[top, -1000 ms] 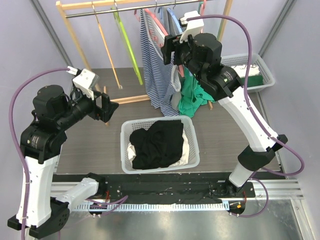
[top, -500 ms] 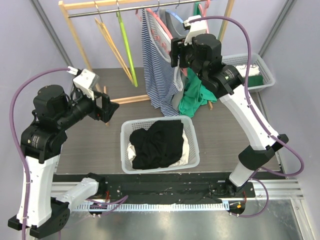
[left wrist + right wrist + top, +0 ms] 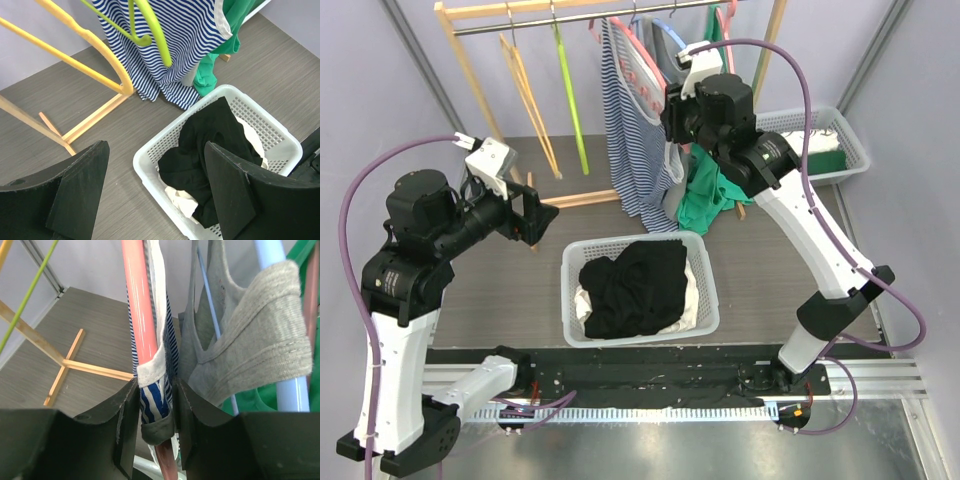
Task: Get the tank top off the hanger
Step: Pick up the hanger from the clothesline.
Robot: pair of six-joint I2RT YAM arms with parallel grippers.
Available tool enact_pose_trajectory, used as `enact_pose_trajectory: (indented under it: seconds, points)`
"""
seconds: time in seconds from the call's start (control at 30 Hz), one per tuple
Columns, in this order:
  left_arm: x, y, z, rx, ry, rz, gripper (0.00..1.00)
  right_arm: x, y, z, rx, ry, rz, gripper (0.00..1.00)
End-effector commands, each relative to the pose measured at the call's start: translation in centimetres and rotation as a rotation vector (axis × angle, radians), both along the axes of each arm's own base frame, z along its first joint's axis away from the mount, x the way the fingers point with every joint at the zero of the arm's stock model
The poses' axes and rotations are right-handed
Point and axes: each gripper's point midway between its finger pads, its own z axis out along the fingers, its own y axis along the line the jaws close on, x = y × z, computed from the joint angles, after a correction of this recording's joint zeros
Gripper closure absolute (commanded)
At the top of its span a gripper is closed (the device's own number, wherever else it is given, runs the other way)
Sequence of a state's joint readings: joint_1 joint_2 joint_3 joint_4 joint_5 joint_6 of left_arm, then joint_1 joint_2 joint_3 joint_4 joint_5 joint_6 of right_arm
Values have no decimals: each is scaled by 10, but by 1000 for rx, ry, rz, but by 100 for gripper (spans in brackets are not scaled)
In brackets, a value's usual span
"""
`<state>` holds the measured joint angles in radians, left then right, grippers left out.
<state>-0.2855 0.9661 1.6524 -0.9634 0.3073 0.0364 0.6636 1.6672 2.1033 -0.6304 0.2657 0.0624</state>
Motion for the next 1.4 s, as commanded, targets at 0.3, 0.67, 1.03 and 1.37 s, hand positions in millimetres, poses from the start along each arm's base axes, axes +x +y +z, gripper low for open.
enact_pose_trajectory:
  seconds: [0.3, 0.67, 1.03, 1.37]
  points:
    - [-4, -3, 4, -27, -3, -22, 19, 5, 12, 6, 46, -34, 34, 89]
    - [-2, -3, 1, -30, 8, -22, 19, -7, 5, 43, 81, -185, 69, 99]
    - [-2, -2, 4, -30, 0, -19, 19, -29, -21, 103, 155, -345, 30, 99]
    - [-1, -3, 4, -35, 5, -22, 20, -47, -33, 77, 135, -309, 40, 99]
